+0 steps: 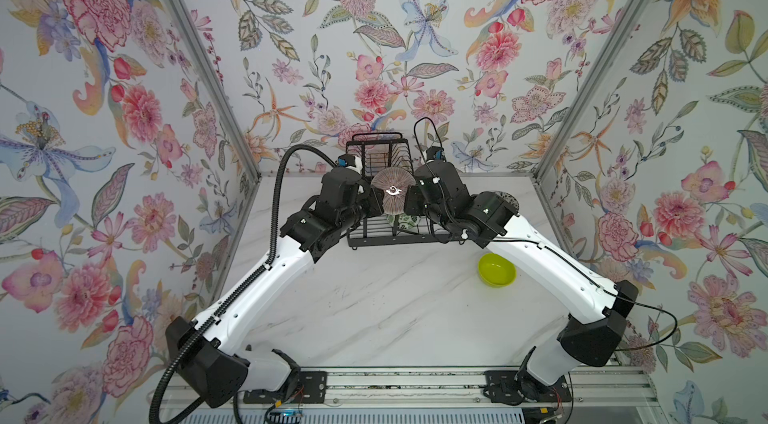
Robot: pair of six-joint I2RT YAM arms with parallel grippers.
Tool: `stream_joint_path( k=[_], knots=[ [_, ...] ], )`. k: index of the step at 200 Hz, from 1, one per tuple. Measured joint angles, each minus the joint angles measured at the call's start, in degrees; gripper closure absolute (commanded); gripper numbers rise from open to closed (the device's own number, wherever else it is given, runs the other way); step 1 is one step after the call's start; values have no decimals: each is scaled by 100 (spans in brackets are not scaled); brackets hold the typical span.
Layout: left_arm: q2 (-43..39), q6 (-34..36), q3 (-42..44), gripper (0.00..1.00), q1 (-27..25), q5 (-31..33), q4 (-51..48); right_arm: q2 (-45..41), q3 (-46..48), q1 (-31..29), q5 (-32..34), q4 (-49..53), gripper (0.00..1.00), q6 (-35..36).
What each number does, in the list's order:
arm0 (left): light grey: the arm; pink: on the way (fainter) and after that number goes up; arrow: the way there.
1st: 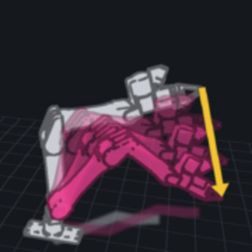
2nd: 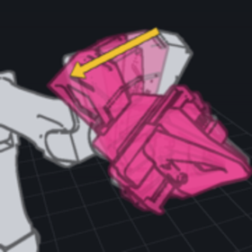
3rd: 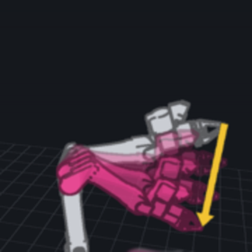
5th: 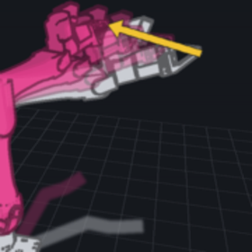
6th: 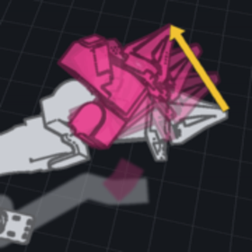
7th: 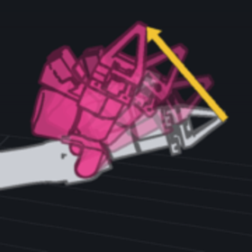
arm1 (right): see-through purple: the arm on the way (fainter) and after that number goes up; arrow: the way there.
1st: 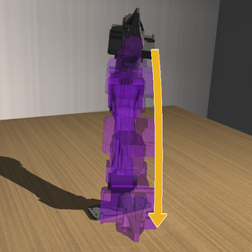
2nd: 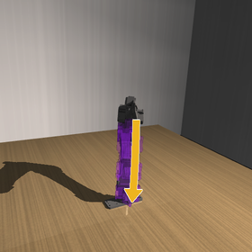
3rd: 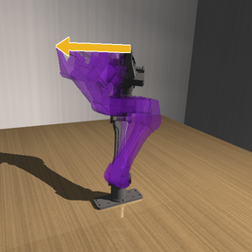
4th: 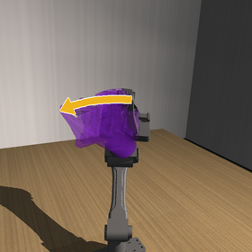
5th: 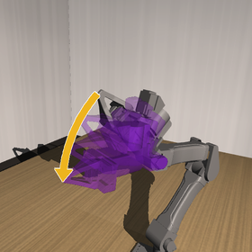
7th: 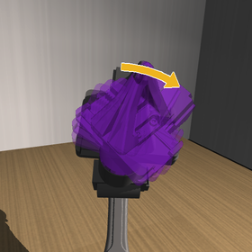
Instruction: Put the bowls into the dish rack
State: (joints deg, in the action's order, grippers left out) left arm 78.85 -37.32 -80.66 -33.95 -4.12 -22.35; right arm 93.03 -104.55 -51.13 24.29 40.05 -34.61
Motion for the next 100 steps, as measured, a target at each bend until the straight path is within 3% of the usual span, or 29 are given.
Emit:
stream_joint_path(
  k=[23,57,100],
  knots=[
    [68,-13,-33,91,83,-118,39,59,0,-22,105,-76,100,31],
    [155,0,-120,96,136,-262,98,83,-9,-11,212,-197,100,55],
    [262,4,-186,100,140,-267,122,85,-11,107,66,-267,73,-105]
  ],
)
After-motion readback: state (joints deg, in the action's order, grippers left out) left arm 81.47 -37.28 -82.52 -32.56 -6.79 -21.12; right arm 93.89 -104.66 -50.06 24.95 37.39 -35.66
